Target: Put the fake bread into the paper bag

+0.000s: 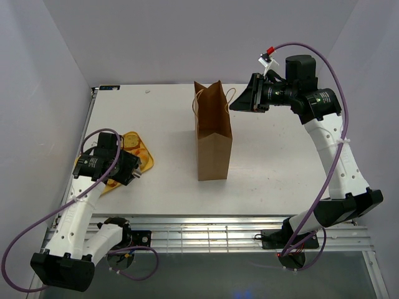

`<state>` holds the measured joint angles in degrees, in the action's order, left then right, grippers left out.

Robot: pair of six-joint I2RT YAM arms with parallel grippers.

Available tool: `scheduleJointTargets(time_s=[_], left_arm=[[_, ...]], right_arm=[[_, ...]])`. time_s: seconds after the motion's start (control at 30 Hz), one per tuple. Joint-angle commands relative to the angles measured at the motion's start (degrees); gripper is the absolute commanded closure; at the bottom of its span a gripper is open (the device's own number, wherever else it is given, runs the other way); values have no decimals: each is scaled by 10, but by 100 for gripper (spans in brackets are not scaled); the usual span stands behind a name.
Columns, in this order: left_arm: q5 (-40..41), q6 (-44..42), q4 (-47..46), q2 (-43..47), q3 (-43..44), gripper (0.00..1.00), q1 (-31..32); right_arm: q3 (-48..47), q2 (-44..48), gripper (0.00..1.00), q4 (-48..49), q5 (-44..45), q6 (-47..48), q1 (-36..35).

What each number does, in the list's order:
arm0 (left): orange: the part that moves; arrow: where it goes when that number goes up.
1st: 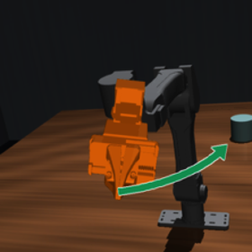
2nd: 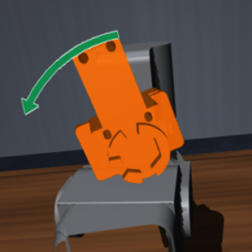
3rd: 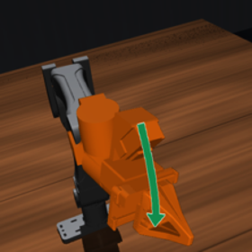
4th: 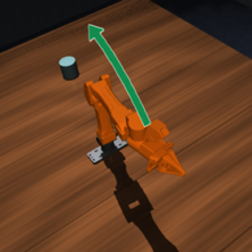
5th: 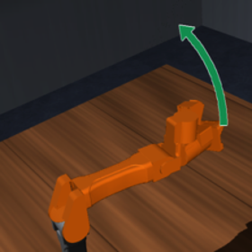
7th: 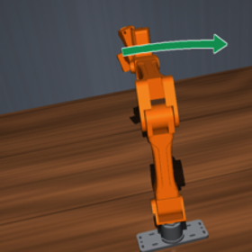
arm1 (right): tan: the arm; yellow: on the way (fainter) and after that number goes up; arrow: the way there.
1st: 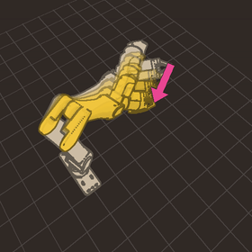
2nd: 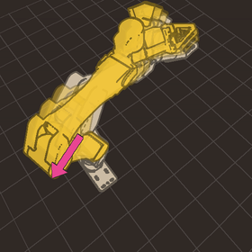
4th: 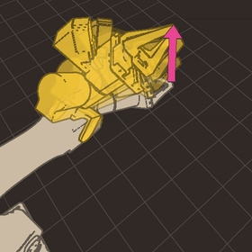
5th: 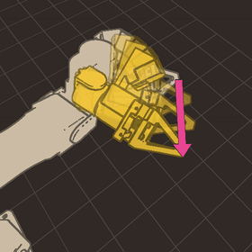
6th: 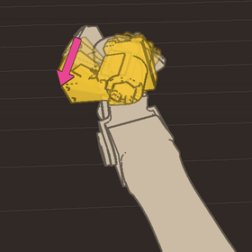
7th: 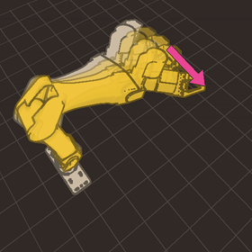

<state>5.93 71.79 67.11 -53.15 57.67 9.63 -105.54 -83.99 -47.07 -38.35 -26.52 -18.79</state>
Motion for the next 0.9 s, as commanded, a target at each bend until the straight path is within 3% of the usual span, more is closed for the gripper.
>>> scheduleJointTargets(time_s=[0.0,0.7,0.77,0.87], left_arm=[[-5,-9,-29,2,-4,36,-11],[-51,-35,-87,-20,-55,37,-43],[-53,-39,-93,-26,-56,39,-44],[-52,-42,-102,-28,-59,49,-47]], right_arm=[[-5,9,68,5,-14,2,-4],[-6,1,68,8,-6,2,-5],[-5,3,68,9,-5,2,-5],[-3,5,68,9,-1,2,-5]])
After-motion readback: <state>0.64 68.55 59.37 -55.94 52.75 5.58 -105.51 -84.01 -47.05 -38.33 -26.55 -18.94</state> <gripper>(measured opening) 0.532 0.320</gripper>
